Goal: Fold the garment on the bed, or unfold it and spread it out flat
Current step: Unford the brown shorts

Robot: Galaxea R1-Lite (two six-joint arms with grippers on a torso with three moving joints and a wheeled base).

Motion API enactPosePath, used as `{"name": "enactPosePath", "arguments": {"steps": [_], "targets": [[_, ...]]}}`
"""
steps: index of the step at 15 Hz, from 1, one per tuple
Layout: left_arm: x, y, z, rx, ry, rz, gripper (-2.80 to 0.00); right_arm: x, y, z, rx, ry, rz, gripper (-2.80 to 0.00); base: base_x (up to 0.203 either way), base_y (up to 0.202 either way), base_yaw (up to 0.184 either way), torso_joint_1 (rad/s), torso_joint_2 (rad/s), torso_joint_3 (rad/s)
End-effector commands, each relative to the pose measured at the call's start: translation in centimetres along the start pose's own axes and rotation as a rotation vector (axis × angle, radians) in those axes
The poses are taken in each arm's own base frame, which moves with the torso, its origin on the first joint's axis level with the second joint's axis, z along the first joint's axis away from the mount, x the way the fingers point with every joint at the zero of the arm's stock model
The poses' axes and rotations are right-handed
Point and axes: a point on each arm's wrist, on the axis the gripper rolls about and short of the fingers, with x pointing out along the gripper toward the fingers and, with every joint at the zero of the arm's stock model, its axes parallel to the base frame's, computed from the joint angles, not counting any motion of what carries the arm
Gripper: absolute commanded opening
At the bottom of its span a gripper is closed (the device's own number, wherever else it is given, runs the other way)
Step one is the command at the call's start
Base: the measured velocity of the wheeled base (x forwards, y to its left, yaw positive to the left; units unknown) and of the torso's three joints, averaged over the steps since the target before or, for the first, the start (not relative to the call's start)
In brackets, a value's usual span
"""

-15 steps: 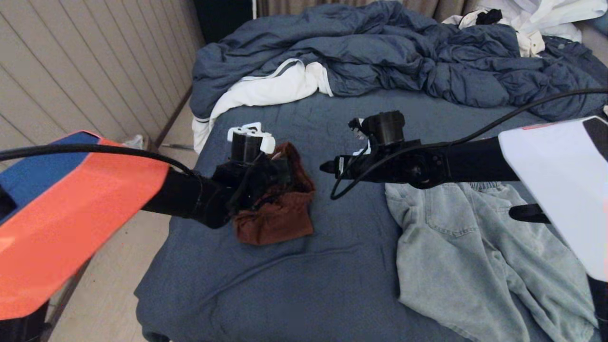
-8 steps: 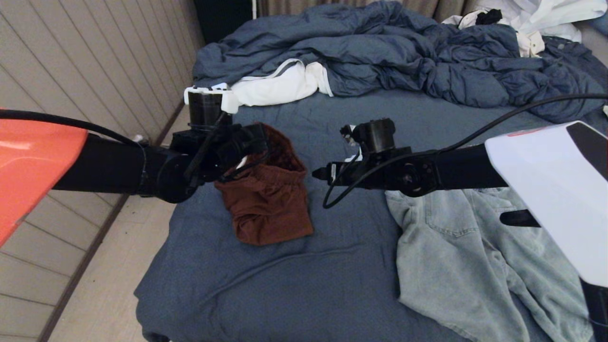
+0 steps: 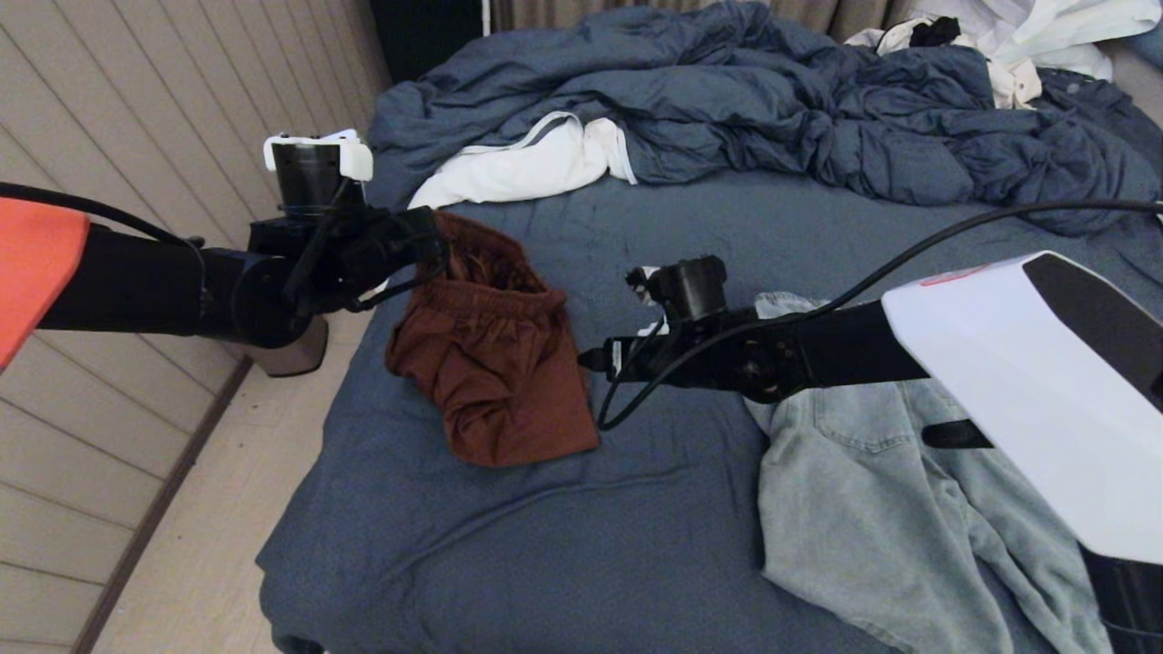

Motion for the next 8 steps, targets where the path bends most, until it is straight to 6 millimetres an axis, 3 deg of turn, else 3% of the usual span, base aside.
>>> {"name": "enactPosePath", "arguments": {"steps": [1, 8], "targets": [[0.4, 1.1, 0.1, -0.004, -0.007, 0.027, -2.8, 0.8, 0.8, -1.2, -0.01, 0.031, 0.014, 0.0, 0.0, 0.0, 0.0, 0.0, 0.0, 0.0], [1.0, 2.4, 0.1, -0.006, -0.011, 0.059, -2.8, 3.3, 2.3, -4.7, -0.03, 0.12, 0.032, 0.0, 0.0, 0.0, 0.0, 0.0, 0.0, 0.0]]}}
